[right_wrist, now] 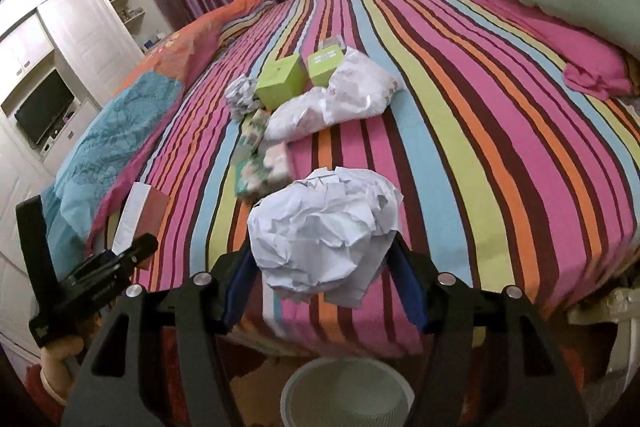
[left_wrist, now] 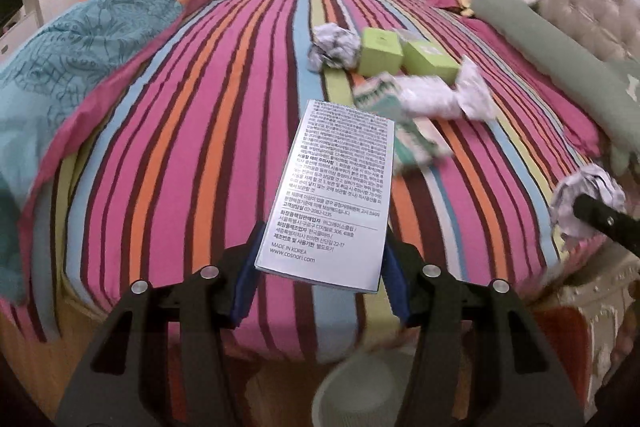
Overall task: Collect trash
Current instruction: 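Carry both items over the wastebasket and open both grippers to drop them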
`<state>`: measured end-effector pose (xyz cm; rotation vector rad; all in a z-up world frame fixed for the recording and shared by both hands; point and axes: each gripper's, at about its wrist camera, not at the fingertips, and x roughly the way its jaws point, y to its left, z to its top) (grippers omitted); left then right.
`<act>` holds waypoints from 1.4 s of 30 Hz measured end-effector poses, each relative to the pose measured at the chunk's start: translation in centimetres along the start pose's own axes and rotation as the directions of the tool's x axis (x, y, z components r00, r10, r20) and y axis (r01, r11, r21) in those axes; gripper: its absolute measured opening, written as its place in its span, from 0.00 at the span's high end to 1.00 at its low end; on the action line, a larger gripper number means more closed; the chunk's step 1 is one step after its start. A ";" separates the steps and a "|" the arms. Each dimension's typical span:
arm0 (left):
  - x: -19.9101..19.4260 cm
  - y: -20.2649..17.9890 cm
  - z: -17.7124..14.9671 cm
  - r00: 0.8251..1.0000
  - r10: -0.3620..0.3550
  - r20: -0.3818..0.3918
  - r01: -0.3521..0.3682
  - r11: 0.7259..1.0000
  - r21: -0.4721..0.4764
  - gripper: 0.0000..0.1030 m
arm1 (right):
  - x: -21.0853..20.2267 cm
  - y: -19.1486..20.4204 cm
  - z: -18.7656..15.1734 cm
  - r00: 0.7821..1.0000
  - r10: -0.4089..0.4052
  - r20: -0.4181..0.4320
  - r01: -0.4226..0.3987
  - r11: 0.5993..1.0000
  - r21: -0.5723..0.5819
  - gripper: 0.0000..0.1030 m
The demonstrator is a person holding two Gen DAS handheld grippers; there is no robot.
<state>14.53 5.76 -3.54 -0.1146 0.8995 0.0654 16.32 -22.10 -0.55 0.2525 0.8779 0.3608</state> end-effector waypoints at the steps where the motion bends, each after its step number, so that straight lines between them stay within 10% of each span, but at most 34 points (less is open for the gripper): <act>1: -0.4 -0.2 -0.7 1.000 -0.008 -0.004 0.008 1.000 0.005 0.49 | -0.2 0.1 -0.4 1.000 0.003 -0.002 -0.003 1.000 0.000 0.43; 11: -2.5 -3.0 -8.6 0.992 -0.069 -0.104 0.073 0.997 0.038 0.49 | -1.9 1.3 -5.5 0.999 -0.005 -0.038 0.005 1.000 0.006 0.43; 23: 1.7 -3.7 -15.0 0.943 -0.084 -0.322 0.086 0.996 -0.011 0.49 | 2.9 -0.3 -12.8 0.959 -0.047 -0.278 0.082 0.990 0.116 0.43; 42: 13.2 -3.4 -21.3 0.691 -0.138 -0.710 0.024 0.986 -0.167 0.49 | 13.2 -6.0 -19.2 0.785 0.043 -0.619 0.216 0.916 0.338 0.43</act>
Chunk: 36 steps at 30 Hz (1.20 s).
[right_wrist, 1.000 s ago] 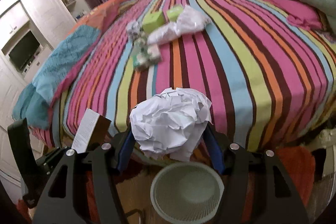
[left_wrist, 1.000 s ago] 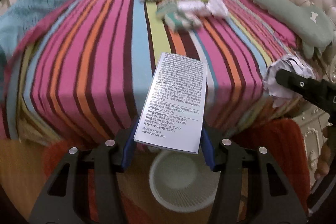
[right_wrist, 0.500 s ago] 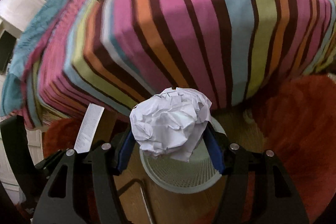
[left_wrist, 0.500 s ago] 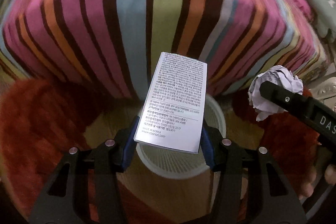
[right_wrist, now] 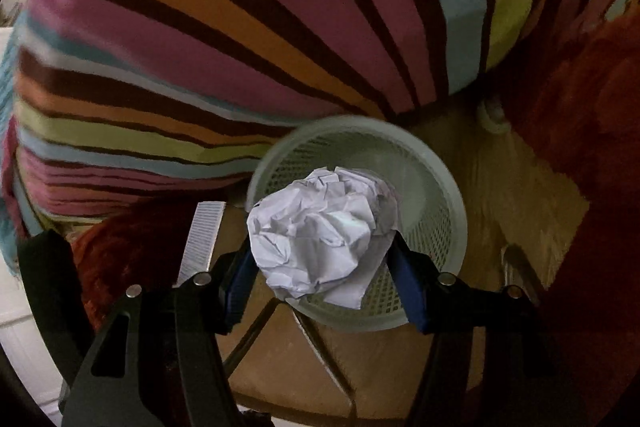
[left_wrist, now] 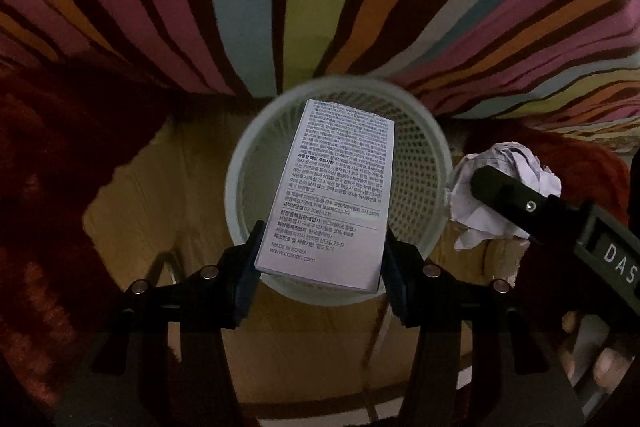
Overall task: Collect trash
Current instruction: 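Carry both items over the wastebasket and open both grippers to drop them, then move both grippers back from the wastebasket toward the bed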
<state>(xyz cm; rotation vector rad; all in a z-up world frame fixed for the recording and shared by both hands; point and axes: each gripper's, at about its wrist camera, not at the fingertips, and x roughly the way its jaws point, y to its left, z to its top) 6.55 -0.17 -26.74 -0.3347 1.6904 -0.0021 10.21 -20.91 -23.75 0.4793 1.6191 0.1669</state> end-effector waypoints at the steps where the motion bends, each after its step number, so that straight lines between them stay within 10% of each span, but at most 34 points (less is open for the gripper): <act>1: 0.6 0.0 0.2 1.000 0.004 -0.015 -0.004 1.000 -0.004 0.49 | 0.7 -0.3 0.2 1.000 0.003 -0.018 -0.002 1.000 0.017 0.43; 16: 5.3 -0.4 0.8 0.985 0.016 -0.171 -0.023 0.999 -0.039 0.47 | 5.1 -2.0 0.3 0.987 -0.053 -0.150 0.073 0.989 0.128 0.32; 18: 5.6 -0.3 0.8 0.983 0.023 -0.182 -0.031 0.999 -0.044 0.29 | 5.2 -2.1 0.3 0.986 -0.064 -0.156 0.086 0.987 0.136 0.22; 36: 4.9 0.2 0.2 0.987 0.021 -0.158 -0.031 0.998 -0.062 0.28 | 4.2 -2.7 0.2 0.991 -0.081 -0.109 0.099 0.979 0.176 0.22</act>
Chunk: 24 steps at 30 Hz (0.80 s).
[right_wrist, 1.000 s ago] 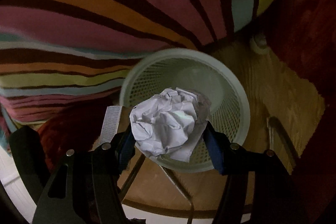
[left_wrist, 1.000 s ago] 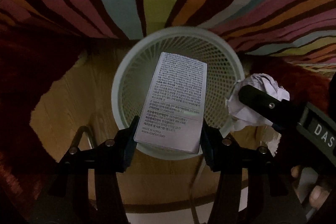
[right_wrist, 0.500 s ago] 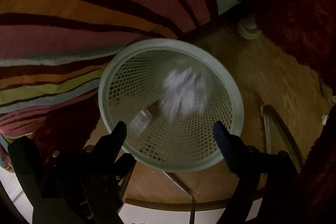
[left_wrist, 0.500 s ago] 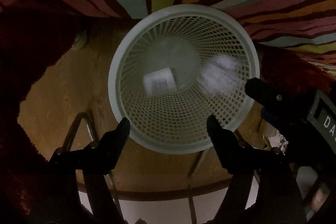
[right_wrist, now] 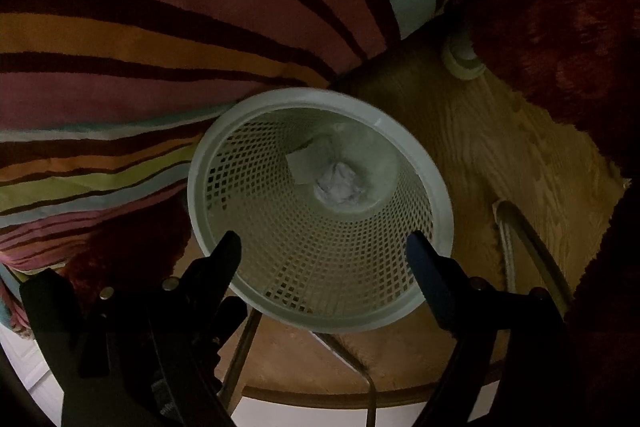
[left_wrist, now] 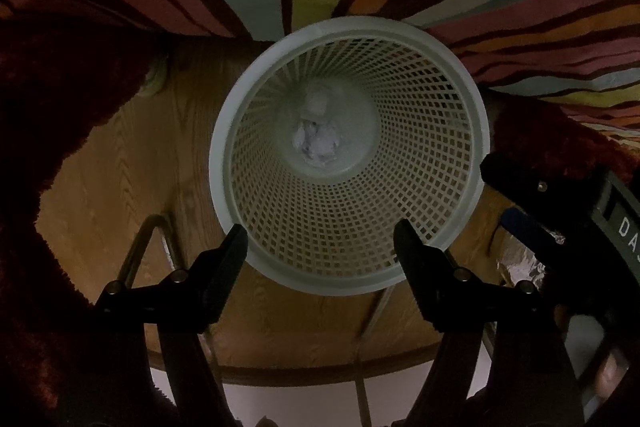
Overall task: Collect trash
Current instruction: 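Move both grippers back from the wastebasket toward the bed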
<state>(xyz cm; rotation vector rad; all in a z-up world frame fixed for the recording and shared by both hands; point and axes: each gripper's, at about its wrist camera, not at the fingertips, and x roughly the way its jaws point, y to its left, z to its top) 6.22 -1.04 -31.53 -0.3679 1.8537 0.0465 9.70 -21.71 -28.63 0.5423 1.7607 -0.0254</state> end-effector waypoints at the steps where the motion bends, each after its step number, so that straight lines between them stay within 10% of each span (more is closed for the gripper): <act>1: -0.1 0.0 -0.1 1.000 -0.001 0.005 0.001 1.000 -0.001 0.28 | -0.2 -0.1 -0.1 1.000 0.003 0.004 -0.003 1.000 0.001 0.22; 14: -3.9 0.2 -1.8 0.993 -0.044 0.112 0.041 0.999 0.025 0.28 | -4.0 0.4 -1.4 0.994 0.067 0.091 -0.062 0.996 -0.062 0.22; 24: -9.4 0.5 -3.9 0.955 -0.076 0.286 0.049 0.994 0.099 0.28 | -9.0 3.2 -3.8 0.963 0.067 0.262 0.003 0.967 -0.255 0.22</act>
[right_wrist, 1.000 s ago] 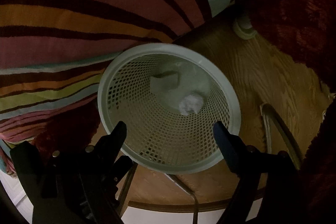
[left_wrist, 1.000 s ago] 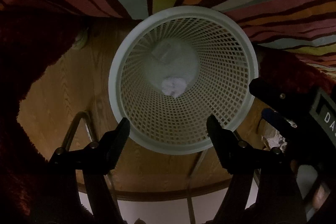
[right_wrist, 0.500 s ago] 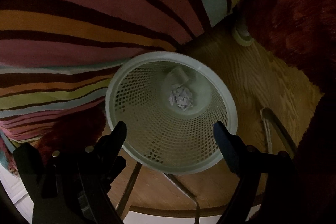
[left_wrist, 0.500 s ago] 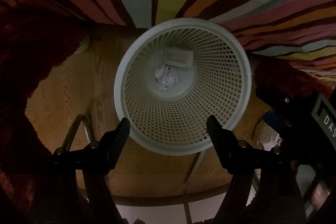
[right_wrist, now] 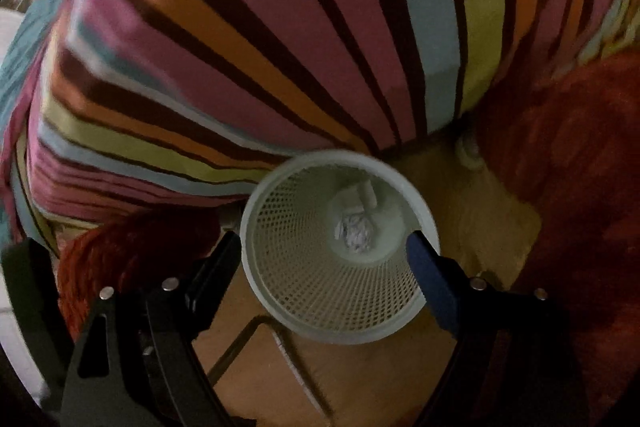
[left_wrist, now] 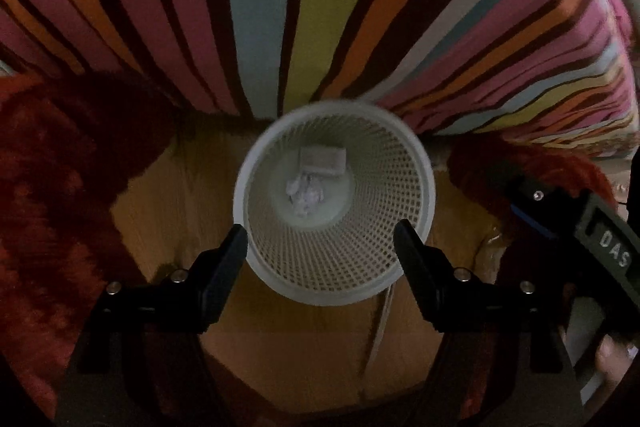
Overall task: Collect trash
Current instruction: 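Move both grippers back from the wastebasket toward the bed, then grasp the green tissue pack with the left gripper while the right gripper grasps the white plastic bag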
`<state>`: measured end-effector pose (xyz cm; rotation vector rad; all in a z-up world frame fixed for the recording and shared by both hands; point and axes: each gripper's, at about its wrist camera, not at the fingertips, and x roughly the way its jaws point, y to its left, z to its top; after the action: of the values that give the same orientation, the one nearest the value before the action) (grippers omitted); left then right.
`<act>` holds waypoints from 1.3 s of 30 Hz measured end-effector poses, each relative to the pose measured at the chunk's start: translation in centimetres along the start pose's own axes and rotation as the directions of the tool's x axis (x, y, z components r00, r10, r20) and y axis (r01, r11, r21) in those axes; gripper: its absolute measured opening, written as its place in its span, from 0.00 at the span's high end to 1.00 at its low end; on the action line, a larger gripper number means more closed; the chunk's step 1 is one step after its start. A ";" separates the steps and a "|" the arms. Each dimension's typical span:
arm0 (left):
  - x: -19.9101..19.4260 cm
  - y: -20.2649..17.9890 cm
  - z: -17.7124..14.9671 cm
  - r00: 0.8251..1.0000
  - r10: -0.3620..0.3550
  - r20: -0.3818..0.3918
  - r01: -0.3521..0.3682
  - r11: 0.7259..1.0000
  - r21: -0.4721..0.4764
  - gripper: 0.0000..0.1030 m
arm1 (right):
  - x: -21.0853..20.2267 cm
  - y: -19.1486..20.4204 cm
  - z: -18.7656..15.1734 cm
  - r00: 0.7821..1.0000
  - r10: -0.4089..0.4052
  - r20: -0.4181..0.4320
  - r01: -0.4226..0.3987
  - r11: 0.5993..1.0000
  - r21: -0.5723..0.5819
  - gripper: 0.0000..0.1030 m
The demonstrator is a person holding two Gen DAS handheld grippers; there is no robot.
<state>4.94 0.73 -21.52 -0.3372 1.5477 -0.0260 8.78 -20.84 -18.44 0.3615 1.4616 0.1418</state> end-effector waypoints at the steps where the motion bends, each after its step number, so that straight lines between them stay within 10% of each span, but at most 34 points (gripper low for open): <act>1: -0.8 -0.1 -0.2 1.000 0.003 0.027 -0.004 1.000 0.010 0.28 | -0.4 0.1 -0.1 1.000 -0.002 0.016 0.002 1.000 -0.012 0.22; 8: -6.1 -0.8 -0.7 0.967 0.024 0.253 -0.048 0.995 0.088 0.28 | -5.4 1.1 0.4 0.973 -0.028 0.230 0.051 0.995 -0.091 0.22; 18: -11.9 -2.1 0.3 0.867 0.086 0.491 -0.178 0.973 0.144 0.28 | -12.3 2.6 1.9 0.858 -0.001 0.514 0.110 0.977 -0.181 0.22; 26: -13.1 -2.7 2.5 0.840 0.073 0.538 -0.196 0.965 0.174 0.28 | -14.5 3.4 3.8 0.799 0.010 0.601 0.142 0.968 -0.204 0.22; 39: -14.2 -3.0 6.9 0.830 0.052 0.555 -0.157 0.977 0.142 0.28 | -15.3 3.2 6.6 0.787 0.020 0.617 0.128 0.973 -0.194 0.22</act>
<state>11.77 2.48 -7.09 -0.0948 0.9755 0.0153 13.97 -23.61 -2.54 0.1506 0.7873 0.1263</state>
